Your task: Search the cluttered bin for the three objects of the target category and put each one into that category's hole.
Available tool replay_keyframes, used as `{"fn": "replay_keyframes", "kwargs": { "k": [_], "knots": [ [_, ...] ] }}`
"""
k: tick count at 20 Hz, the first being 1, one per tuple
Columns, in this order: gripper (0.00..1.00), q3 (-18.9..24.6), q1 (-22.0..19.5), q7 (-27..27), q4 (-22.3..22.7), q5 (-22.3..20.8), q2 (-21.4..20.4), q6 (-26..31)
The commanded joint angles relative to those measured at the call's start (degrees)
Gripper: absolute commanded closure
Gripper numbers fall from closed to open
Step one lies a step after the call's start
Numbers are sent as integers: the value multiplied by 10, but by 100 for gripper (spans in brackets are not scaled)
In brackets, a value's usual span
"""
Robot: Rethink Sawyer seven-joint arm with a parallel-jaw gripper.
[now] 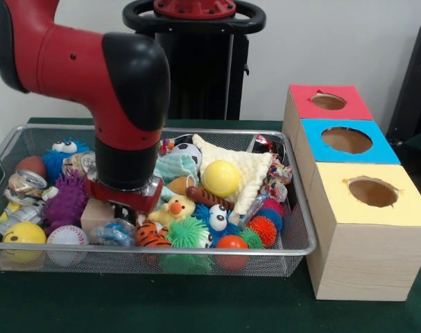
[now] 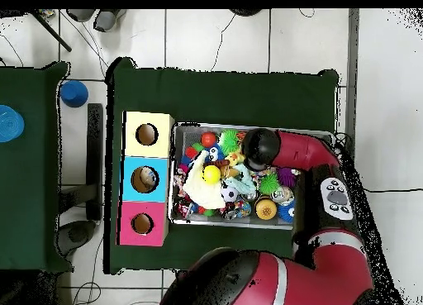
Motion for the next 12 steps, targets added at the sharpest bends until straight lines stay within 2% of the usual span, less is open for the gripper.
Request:
{"fn": "replay_keyframes", "kwargs": {
  "k": [1,12],
  "knots": [
    [100,34,-5,58,100,28,-82,-17],
    [100,16,-5,82,210,35,-173,-50]
  ]
}}
